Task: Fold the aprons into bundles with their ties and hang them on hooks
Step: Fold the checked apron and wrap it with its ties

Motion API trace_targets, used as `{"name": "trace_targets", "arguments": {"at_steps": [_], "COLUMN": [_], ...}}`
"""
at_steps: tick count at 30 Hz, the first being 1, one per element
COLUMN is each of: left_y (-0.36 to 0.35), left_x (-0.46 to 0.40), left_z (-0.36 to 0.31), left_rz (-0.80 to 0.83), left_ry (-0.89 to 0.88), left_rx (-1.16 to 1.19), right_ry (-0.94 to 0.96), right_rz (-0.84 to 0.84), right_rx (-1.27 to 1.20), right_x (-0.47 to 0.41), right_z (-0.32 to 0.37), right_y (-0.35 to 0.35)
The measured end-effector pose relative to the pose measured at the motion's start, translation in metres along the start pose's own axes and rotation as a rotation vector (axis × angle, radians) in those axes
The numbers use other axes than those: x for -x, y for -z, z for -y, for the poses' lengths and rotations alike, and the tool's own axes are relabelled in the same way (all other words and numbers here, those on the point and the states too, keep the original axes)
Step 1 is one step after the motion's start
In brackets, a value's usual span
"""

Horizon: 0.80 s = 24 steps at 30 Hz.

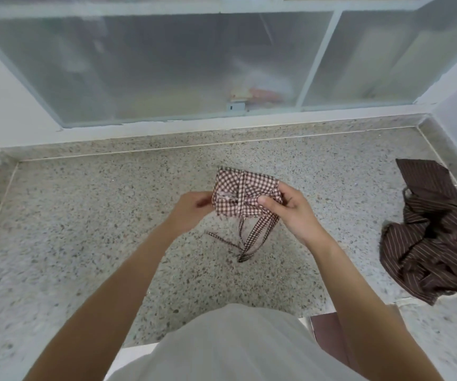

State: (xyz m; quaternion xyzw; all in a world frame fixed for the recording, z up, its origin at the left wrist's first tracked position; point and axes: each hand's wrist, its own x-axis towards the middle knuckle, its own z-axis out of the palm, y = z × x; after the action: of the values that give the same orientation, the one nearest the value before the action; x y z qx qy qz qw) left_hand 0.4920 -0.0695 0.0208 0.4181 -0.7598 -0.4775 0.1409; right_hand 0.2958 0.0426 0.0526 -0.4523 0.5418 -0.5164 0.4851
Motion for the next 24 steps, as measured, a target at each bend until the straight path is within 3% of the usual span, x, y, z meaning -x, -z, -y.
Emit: {"name": "trace_targets", "arguments": {"at_steps": [4,7,10,13,15,19,24], "left_y": [-0.022,-0.036,-0.050,-0.055,-0.058,-0.062,-0.055], "left_x": [0.017,0.019,0.019,0.024,0.024,0.024,0.023], "left_z": [0.018,0.027,0.036,0.028,0.013,-0.012,0.014], "left_rz": [0.079,0.125,-0.151,-0.416,-0.333,0.007,0.058], "left_ry": [-0.001,0.026,-0.007,0.023,-0.009,0.023,0.087], "left_rx": [0.178,0.188,-0.075,0.036,0.217,0.488,0.415], "right_ry": [-0.095,-0.152,-0.193,-0.203,-0.182,-0.124,-0.067], "right_rz": [-0.079,-0.080,-0.108,-0.124,-0.117,-0.135,-0.188], "right_rx": [-0.090,-0.134,-0.163,-0.132,-0.096,-0.015,-0.051], "right_x": [-0.008,-0.011,-0.013,-0.015,-0.016,-0.019,-0.018], "right_z": [-0.009,-0.019,-0.024,-0.023,-0.019,-0.012,-0.003], "right_y": [-0.008,-0.017,-0.021,-0.021,-0.019,-0.017,-0.004]}}
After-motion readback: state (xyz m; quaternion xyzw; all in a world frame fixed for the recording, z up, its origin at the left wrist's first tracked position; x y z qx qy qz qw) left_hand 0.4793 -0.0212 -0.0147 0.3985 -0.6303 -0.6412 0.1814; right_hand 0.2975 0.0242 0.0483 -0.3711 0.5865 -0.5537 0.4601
